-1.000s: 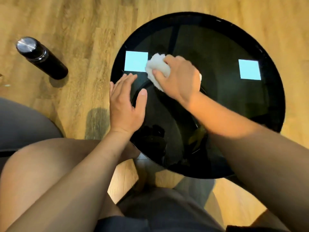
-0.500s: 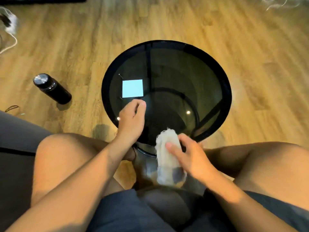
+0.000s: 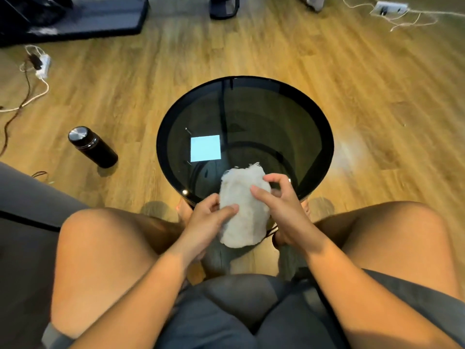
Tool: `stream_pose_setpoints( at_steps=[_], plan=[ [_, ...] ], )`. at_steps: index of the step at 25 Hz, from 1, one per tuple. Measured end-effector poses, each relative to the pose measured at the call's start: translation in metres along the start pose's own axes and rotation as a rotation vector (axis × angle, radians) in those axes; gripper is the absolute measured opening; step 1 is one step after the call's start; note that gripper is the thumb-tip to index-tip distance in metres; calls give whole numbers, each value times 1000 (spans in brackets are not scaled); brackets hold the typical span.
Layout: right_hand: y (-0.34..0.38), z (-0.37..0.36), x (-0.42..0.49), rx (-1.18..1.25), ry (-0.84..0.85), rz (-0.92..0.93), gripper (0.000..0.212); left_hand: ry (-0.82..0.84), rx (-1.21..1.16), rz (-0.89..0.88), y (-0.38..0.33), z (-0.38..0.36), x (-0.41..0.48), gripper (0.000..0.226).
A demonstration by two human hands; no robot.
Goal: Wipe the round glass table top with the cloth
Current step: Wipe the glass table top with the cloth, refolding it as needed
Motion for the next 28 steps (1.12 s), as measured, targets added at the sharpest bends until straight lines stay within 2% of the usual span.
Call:
stream_pose_setpoints(
  at_steps=[2,5,6,7,9,10,11,12,13,14,15,16,17,19,20,22,24,28],
  plan=[
    [6,7,-1,-36,-55,66,44,8,-155,-4,-5,2,-4,32],
    [59,12,-3,-50,-112,396,36,25,-126,-191,-46,-6,-4,41],
    [79,13,1,-63,-146,479,35,36,-123,-242,-63,-10,3,43],
    [92,15,11,-103,-187,488,37,39,-163,-250,-74,-13,11,45],
    [88,16,36,-158,-188,272,54,54,-335,-170,-81,-17,25,53],
    [68,16,47,-78,-87,59,67,80,-411,-124,-78,-19,29,58],
    [44,8,48,70,97,-182,75,119,-445,-95,-74,-19,33,64],
    [28,1,42,192,233,-335,73,174,-444,-88,-71,-21,35,69],
    [20,-2,38,290,283,-376,66,208,-428,-89,-69,-22,36,73],
    [18,0,42,325,267,-342,58,215,-408,-97,-67,-20,40,75],
    [19,7,53,280,184,-249,52,167,-348,-111,-66,-15,46,76],
    [26,16,62,126,62,-127,48,81,-212,-125,-63,-8,51,74],
    [33,23,67,-159,-77,-27,49,-32,24,-148,-60,1,57,72],
    [35,23,66,-803,-300,151,58,-257,744,-246,-53,14,61,72],
    [27,10,63,-1009,-309,250,58,-277,1055,-314,-45,10,63,70],
    [-5,-27,54,-1283,-165,365,56,-111,1433,-376,-17,-8,70,67],
    [-32,-45,56,-1483,-70,364,58,53,1564,-375,6,-18,79,69],
    [-35,-41,102,-1546,6,333,60,106,1534,-407,-3,-17,108,63]
  ],
)
Point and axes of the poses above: each hand's wrist, its own x-axis towards the middle knuckle, its own z-axis out of the back of the hand, y = z × x, the point moved 7 cm from there along x, towards the middle knuckle, and after that the axes turned 2 degrees about y, right-handed, at the moved point
